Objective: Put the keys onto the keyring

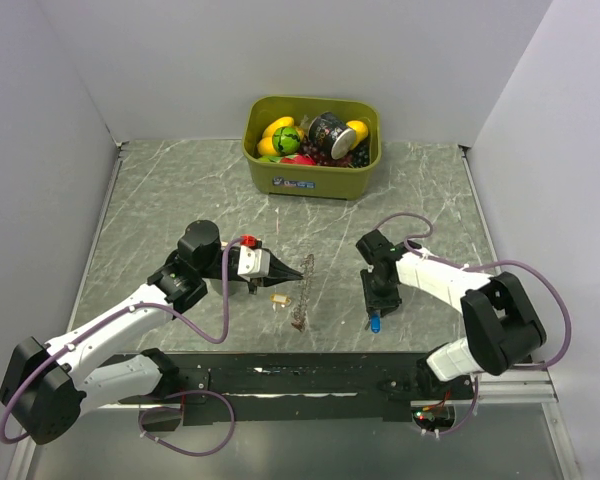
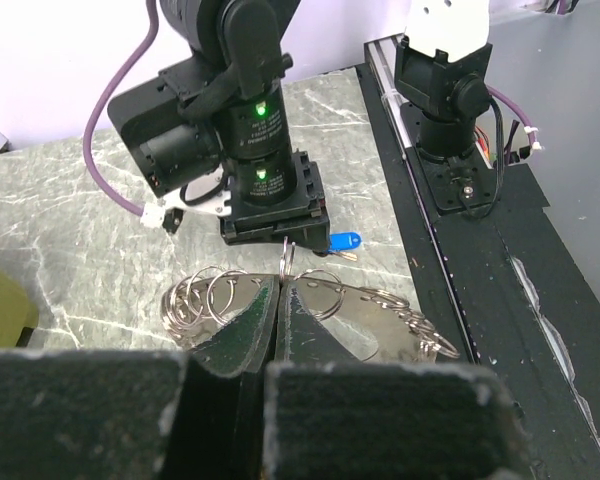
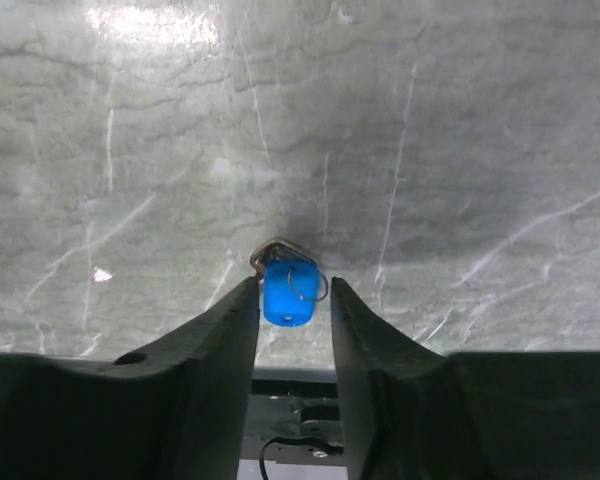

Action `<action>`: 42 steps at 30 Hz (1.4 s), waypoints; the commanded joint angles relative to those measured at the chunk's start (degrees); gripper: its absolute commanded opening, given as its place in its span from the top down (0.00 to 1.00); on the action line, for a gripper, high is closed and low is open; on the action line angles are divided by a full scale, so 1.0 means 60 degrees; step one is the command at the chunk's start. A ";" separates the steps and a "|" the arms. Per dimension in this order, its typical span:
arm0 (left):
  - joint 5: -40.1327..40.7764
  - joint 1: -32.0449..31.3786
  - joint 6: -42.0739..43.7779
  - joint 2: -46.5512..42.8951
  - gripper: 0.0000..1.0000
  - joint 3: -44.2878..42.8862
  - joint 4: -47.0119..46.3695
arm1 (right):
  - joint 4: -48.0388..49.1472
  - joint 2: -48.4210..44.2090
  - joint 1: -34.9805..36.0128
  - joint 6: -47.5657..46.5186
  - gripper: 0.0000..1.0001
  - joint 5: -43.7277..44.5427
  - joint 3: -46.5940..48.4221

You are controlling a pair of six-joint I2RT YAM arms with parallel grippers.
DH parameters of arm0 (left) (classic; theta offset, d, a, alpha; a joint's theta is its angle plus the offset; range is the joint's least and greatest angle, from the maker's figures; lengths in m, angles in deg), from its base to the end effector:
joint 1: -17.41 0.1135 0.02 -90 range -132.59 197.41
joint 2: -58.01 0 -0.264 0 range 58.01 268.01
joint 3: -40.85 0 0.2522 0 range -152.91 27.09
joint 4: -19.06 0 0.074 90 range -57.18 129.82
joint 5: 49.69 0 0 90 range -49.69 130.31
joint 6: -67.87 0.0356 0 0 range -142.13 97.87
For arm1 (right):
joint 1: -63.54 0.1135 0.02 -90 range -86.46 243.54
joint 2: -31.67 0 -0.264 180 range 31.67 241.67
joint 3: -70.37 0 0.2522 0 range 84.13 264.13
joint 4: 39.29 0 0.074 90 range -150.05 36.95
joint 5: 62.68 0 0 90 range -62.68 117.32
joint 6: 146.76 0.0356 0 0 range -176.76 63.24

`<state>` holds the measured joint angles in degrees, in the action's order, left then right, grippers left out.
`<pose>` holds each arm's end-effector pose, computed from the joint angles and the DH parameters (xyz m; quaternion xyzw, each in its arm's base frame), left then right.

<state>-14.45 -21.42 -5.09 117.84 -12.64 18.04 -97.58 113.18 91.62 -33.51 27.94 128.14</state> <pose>0.1626 -0.1682 0.3051 0.5811 0.4348 -0.4468 0.5230 0.2005 0.1065 0.1645 -0.0417 0.9967 0.0252 0.0650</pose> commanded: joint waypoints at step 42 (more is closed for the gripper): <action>0.0411 0.0012 0.0266 -0.0217 0.99 -0.0264 -0.0494 | 0.3071 -0.3624 0.0799 -0.4167 1.00 -0.7236 0.2509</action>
<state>-12.09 -21.42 -3.41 117.84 -12.66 20.18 -84.19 93.42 96.03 -53.82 -3.49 143.00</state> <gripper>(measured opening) 0.021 0.007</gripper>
